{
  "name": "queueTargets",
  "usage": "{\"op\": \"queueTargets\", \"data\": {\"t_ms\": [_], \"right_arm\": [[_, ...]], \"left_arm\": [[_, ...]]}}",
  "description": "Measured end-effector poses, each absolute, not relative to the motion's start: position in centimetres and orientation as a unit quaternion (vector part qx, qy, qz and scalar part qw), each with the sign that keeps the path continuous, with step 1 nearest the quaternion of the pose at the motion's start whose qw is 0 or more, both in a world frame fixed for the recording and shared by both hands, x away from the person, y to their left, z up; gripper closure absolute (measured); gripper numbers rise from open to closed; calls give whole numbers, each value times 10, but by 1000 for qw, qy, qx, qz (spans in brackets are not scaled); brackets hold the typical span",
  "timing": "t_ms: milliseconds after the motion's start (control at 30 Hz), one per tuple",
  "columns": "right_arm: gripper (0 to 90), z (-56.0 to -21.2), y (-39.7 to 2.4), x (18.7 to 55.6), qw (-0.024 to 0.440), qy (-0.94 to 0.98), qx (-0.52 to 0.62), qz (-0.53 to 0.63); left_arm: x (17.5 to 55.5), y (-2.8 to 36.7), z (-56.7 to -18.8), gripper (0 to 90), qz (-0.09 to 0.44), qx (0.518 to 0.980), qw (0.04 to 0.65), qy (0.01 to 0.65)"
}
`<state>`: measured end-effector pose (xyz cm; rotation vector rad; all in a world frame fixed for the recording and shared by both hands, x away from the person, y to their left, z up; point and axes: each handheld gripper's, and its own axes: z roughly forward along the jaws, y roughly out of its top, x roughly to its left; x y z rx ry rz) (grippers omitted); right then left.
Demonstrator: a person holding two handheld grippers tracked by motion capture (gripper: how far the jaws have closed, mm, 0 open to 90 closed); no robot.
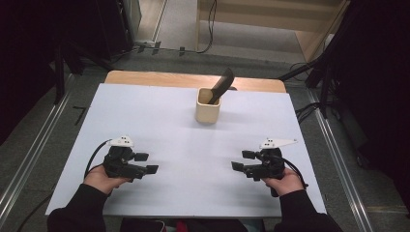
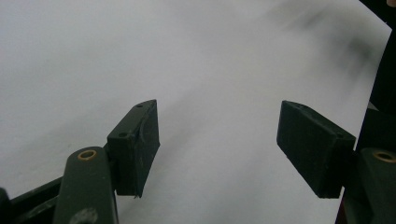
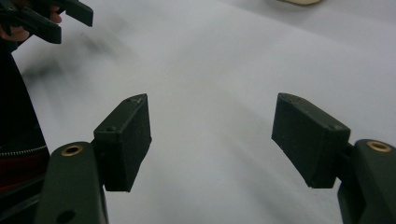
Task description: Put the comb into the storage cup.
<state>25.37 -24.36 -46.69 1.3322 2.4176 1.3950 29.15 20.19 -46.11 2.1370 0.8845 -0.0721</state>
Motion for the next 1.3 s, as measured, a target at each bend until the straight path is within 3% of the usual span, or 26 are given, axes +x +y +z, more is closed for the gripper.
{"op": "queueTargets", "data": {"t_ms": [1300], "right_arm": [[244, -479, -274, 242, 31, 788, 441, 428]], "left_arm": [[288, 210, -462, 303, -27, 844, 400, 355]]}}
